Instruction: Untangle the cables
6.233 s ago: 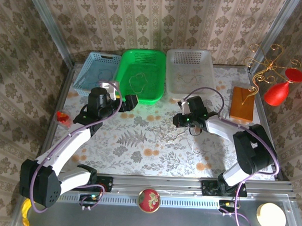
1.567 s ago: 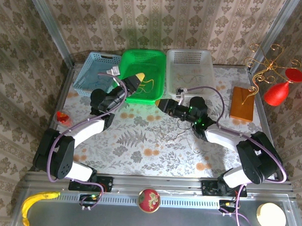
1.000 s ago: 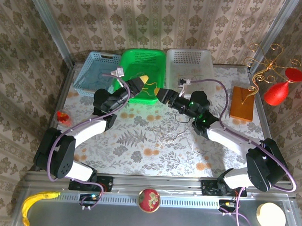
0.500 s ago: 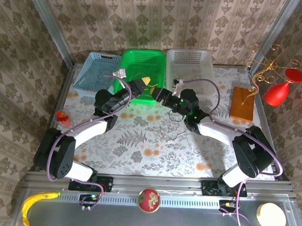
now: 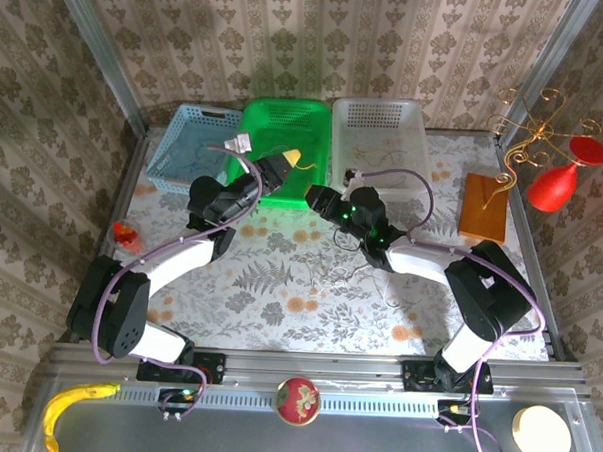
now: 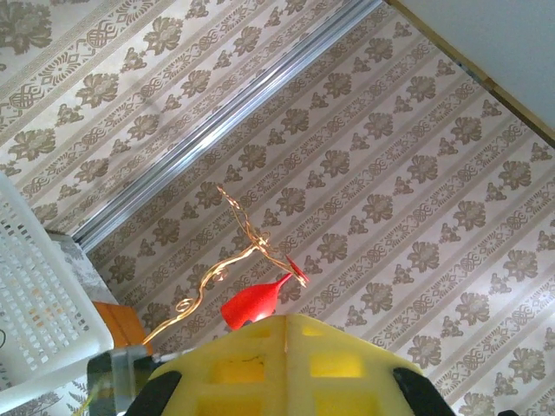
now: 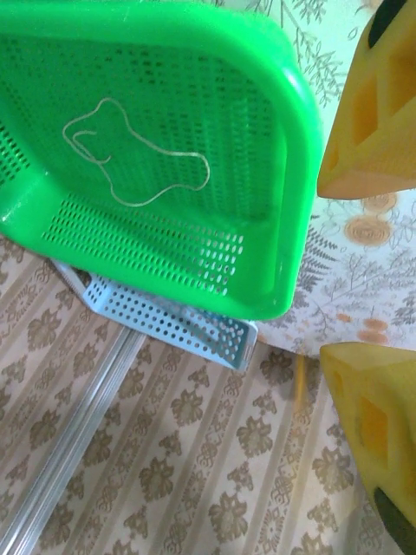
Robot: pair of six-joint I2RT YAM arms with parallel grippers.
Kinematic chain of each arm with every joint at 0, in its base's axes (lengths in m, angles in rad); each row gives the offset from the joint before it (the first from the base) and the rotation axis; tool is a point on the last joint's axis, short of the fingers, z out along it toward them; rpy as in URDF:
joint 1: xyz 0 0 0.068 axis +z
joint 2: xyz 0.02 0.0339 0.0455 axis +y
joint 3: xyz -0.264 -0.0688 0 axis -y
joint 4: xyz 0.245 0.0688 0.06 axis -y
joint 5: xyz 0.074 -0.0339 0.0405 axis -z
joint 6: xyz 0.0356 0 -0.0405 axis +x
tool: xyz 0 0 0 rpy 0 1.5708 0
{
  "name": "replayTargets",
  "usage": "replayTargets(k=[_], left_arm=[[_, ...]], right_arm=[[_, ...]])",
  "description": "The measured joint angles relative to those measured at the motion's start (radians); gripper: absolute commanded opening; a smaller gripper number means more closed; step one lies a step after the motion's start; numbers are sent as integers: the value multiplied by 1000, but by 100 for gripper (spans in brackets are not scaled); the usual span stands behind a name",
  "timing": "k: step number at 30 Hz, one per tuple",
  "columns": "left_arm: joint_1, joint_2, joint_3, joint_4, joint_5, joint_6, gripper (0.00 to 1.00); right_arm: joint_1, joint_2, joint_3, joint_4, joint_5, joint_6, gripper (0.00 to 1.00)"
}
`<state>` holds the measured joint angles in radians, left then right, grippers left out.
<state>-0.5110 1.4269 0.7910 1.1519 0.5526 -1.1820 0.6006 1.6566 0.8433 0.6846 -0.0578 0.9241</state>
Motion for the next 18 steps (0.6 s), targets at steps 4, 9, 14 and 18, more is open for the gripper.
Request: replayTargets(k=[4, 9, 14, 18], left_arm=[[0, -1, 2, 0, 0, 0, 0], [0, -4, 2, -2, 0, 0, 0], [0, -19, 2, -14, 0, 4, 0], [0, -26, 2, -17, -3, 12, 0]], right_arm=[[0, 2, -16, 1, 7, 2, 40], [0, 2, -16, 9, 10, 3, 40], [0, -6, -50, 23, 8, 3, 44], [0, -80, -117, 14, 6, 2, 49]])
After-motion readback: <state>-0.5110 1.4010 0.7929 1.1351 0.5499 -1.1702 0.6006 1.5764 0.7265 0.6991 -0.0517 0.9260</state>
